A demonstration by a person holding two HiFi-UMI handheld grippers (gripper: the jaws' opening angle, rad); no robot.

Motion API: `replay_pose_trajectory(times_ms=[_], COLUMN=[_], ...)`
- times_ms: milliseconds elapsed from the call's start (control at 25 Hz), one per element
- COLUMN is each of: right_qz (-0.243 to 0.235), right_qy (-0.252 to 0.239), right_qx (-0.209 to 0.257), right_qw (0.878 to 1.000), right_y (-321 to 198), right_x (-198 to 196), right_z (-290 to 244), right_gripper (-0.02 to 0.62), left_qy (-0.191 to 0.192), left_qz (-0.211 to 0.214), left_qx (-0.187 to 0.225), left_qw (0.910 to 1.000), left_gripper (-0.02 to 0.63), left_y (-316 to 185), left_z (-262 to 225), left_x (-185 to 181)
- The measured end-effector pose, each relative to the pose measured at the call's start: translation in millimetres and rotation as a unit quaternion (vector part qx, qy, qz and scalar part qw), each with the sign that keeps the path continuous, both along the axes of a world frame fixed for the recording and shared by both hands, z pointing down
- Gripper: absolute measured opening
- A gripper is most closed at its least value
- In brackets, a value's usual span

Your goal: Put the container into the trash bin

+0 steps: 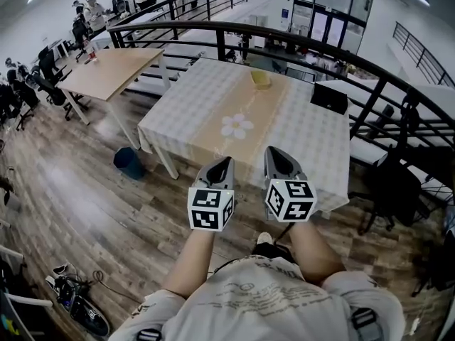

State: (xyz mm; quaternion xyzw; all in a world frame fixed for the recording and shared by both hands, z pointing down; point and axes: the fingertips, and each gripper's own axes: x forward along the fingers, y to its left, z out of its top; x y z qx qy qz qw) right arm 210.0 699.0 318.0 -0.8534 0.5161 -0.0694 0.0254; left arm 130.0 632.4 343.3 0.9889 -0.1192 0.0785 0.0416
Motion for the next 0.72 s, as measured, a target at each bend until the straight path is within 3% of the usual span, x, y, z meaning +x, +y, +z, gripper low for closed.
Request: replay_pose_trajectory(times_ms=[360, 720], right_qz=[0.0, 0.011], right_qy=[-0.011, -0.022], right_qx=[0.003, 0.009], right_qw=[1.0, 1.0], right_y=[-28.7, -76.0], right_x=[24.7, 107.6], right_z=[9.5, 10.3], right_gripper=[0.0, 0.0], left_qy=[-0.005, -0.015], left_qz=[-0.027, -0.026], left_qx=[-0.002, 0.002], left_qw=[0.9996, 0.9996], left_gripper=[0.005, 0.005], left_y=[-33.2, -81.2], left_z=[9.5, 8.1], left_x=[1.2, 78.3])
